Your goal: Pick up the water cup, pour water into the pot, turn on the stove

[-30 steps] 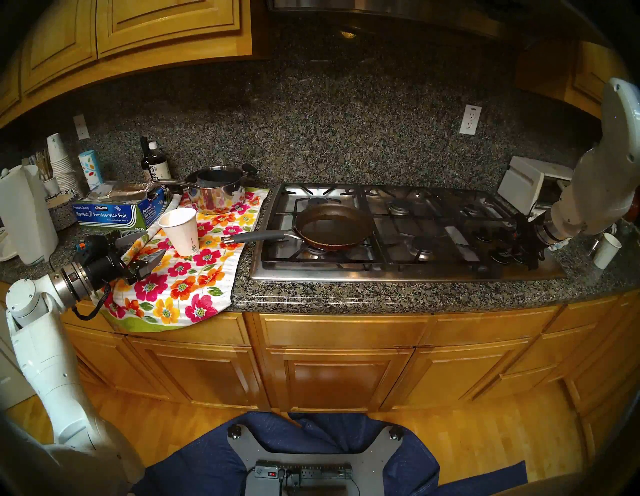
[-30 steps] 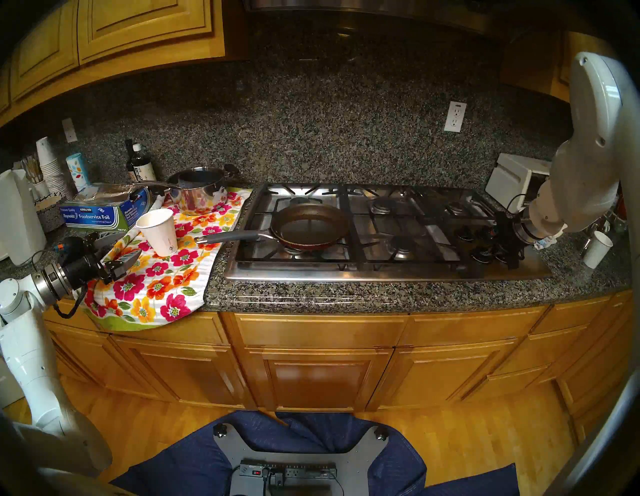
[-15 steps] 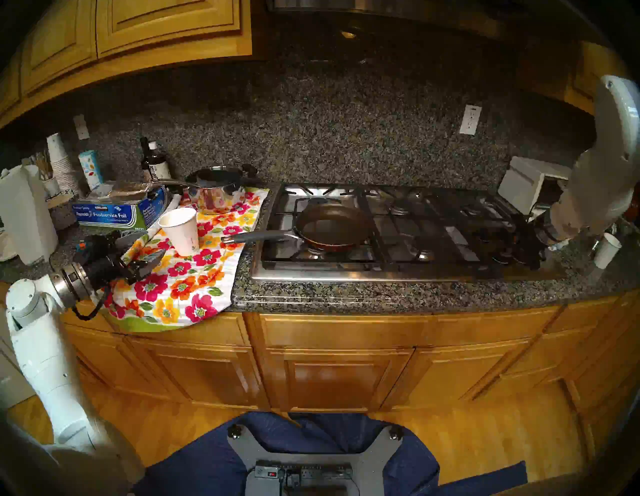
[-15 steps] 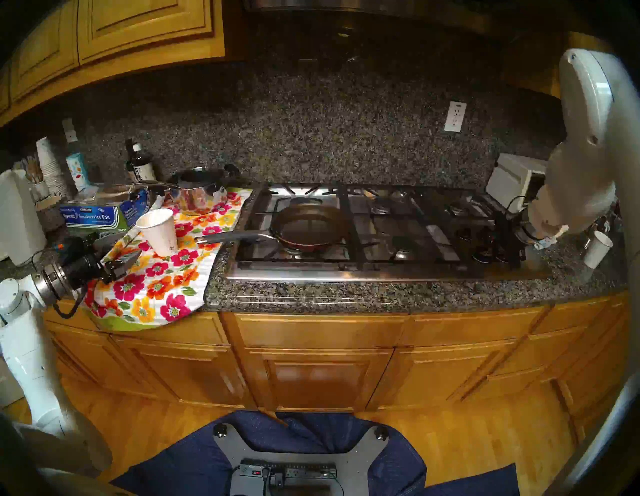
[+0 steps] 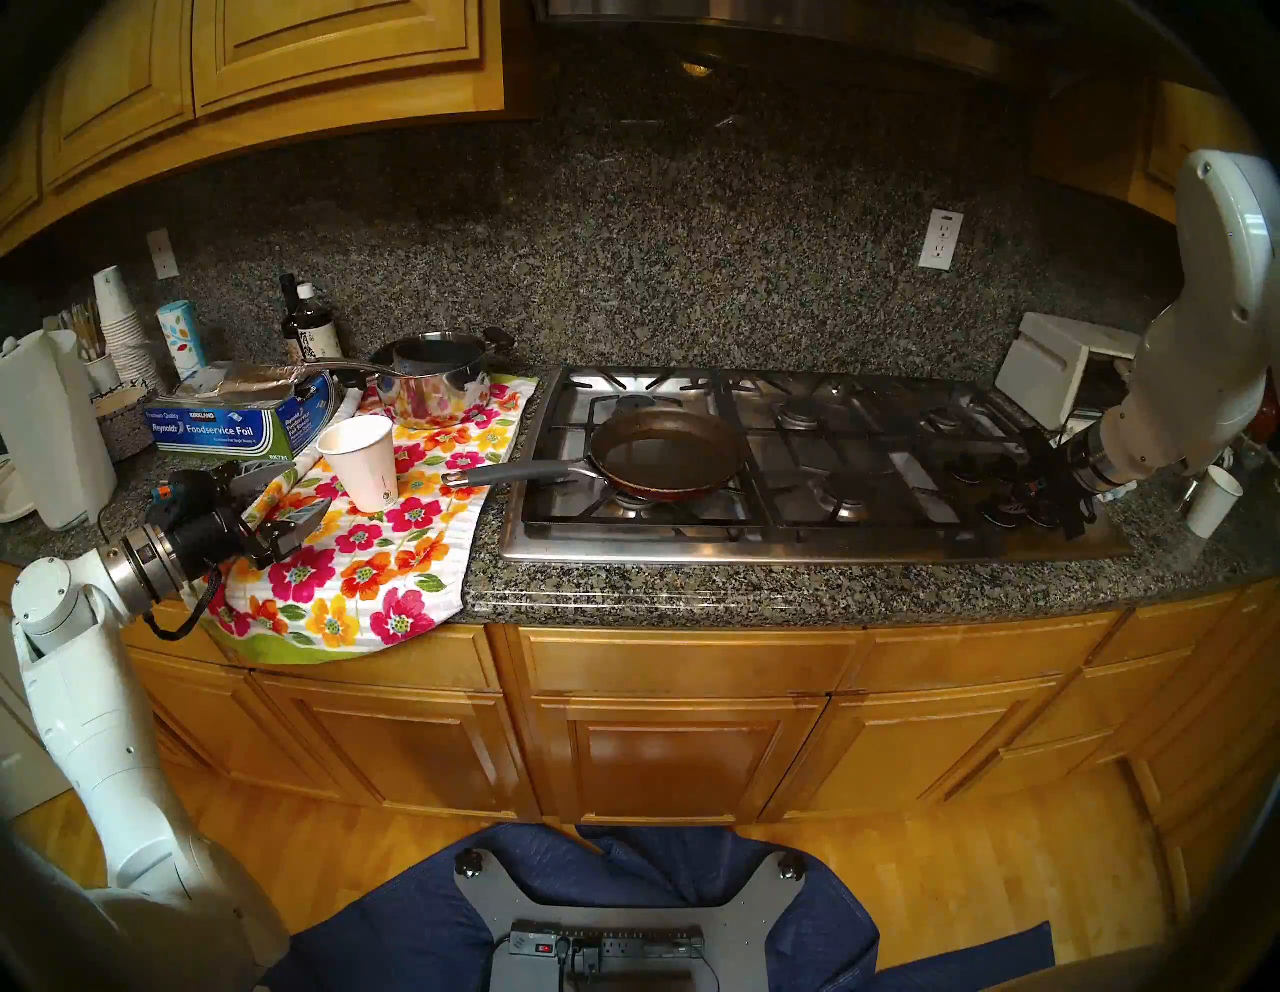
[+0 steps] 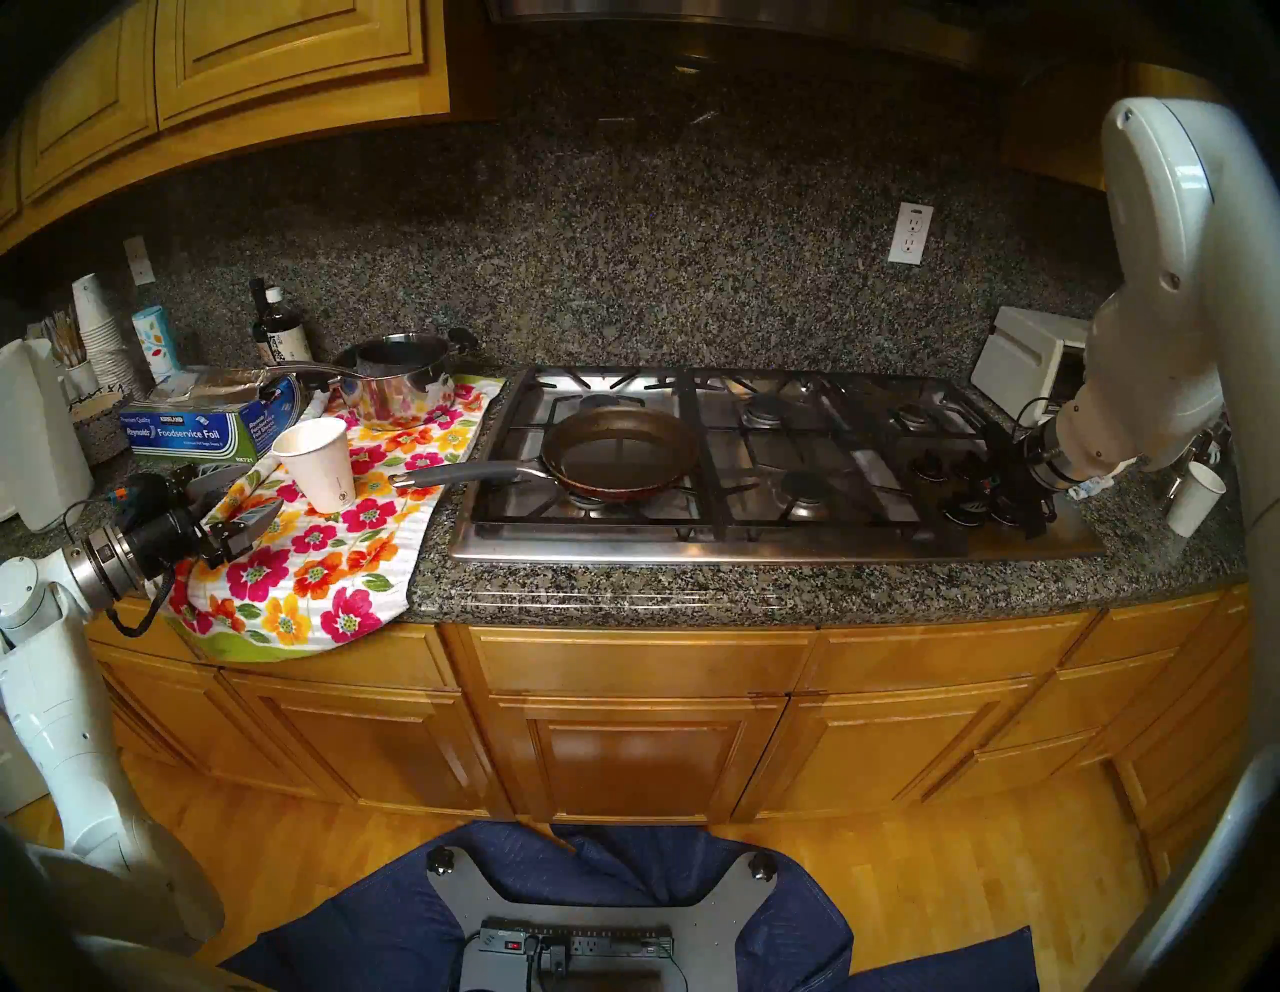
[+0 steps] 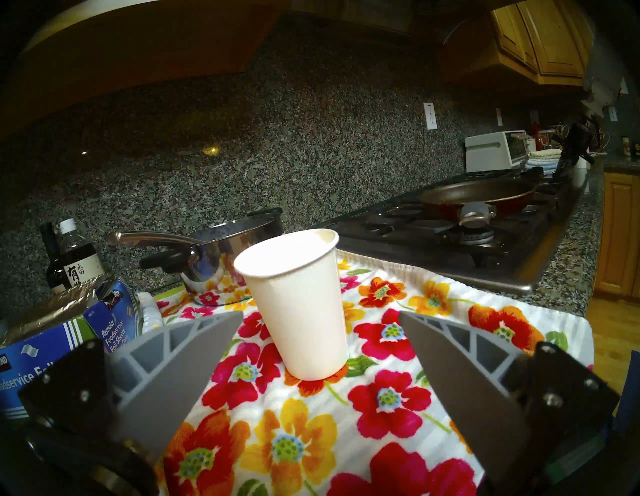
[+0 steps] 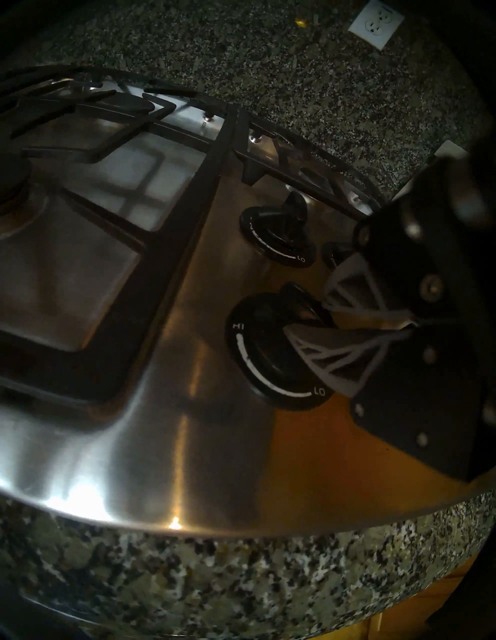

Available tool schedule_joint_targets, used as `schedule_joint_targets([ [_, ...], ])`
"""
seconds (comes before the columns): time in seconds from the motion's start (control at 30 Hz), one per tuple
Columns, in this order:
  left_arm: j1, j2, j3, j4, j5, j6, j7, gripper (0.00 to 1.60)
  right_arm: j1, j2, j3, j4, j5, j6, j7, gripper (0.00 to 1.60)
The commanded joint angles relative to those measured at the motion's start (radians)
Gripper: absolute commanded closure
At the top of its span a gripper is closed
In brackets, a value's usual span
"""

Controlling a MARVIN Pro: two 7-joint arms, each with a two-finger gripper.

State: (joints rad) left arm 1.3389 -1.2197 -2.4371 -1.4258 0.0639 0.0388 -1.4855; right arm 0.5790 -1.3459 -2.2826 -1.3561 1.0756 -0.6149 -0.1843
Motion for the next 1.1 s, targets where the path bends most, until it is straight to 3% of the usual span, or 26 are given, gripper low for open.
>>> schedule_joint_targets([
  [0.0, -0.019, 0.012, -0.002, -0.02, -0.02, -0.002, 0.002, 0.0, 0.009, -0.008, -0.024, 0.031, -0.039, 0.045, -0.086, 1.6],
  [1.07, -0.019, 0.012, -0.002, -0.02, -0.018, -0.002, 0.002, 0.0, -0.029, -0.004, -0.056, 0.07, -0.231, 0.109, -0.291, 1.6],
])
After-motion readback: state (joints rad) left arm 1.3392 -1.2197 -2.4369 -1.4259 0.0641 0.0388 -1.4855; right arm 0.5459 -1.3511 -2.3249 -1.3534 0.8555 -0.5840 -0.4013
